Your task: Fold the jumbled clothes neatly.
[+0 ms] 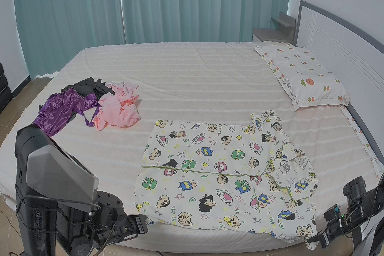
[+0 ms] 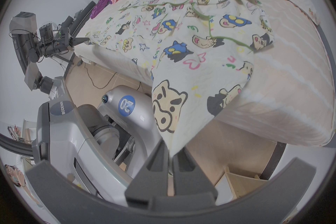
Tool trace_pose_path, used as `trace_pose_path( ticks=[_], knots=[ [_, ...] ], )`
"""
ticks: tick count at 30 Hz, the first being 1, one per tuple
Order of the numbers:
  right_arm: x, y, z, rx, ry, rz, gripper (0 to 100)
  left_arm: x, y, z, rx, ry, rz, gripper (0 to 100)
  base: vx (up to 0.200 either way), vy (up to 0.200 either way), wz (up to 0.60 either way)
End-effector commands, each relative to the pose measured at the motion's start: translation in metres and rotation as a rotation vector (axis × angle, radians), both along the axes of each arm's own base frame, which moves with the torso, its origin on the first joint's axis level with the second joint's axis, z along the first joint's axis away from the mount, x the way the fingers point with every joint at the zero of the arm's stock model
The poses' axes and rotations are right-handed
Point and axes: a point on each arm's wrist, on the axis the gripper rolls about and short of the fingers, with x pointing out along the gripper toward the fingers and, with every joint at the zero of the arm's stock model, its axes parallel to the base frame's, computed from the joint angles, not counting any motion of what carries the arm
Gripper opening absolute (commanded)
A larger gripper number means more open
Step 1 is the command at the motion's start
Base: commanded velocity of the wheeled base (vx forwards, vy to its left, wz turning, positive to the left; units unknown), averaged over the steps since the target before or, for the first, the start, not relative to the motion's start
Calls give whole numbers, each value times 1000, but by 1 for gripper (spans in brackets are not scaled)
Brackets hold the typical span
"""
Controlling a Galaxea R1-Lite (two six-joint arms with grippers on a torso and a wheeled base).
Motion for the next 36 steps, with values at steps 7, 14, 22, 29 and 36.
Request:
trace_pose_path(
  ticks=[7,14,22,29,36],
  knots=[
    [16,-16,19,116,-177,-82,0,39,-15,48,-82,20,80,0,0,0,0],
    [23,-23,32,283,-275,-96,0,49,-24,94,-125,252,79,0,0,0,0],
    [25,-34,34,400,-310,-127,0,52,-23,82,-66,394,95,0,0,0,0],
    [35,-36,40,410,-346,-115,0,65,-20,61,-38,448,128,0,0,0,0],
    [49,-41,45,432,-344,-165,0,86,-14,73,-94,517,143,0,0,0,0]
  ],
)
